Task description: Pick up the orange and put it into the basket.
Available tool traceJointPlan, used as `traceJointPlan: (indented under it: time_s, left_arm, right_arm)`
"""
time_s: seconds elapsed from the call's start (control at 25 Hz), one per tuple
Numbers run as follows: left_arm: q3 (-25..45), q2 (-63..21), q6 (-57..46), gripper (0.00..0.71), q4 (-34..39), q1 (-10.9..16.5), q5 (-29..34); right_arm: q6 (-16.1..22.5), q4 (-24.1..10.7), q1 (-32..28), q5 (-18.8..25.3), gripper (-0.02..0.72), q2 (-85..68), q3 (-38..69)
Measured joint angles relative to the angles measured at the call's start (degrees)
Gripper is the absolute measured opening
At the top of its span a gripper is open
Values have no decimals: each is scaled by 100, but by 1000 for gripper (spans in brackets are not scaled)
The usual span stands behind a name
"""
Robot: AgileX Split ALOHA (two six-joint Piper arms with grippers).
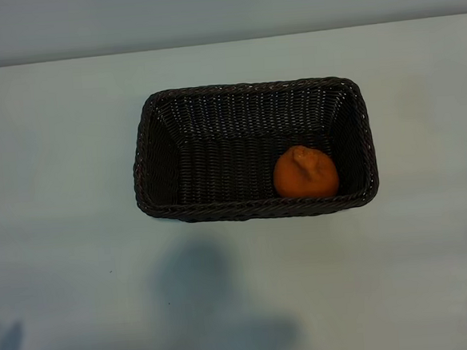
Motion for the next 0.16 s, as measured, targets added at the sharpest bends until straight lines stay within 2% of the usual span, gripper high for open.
traceJointPlan:
  time_s: [0.16]
  left_arm:
    - [0, 0, 0, 552, 0, 0, 0]
  right_arm:
    - [17, 66, 0, -4, 562, 0, 0]
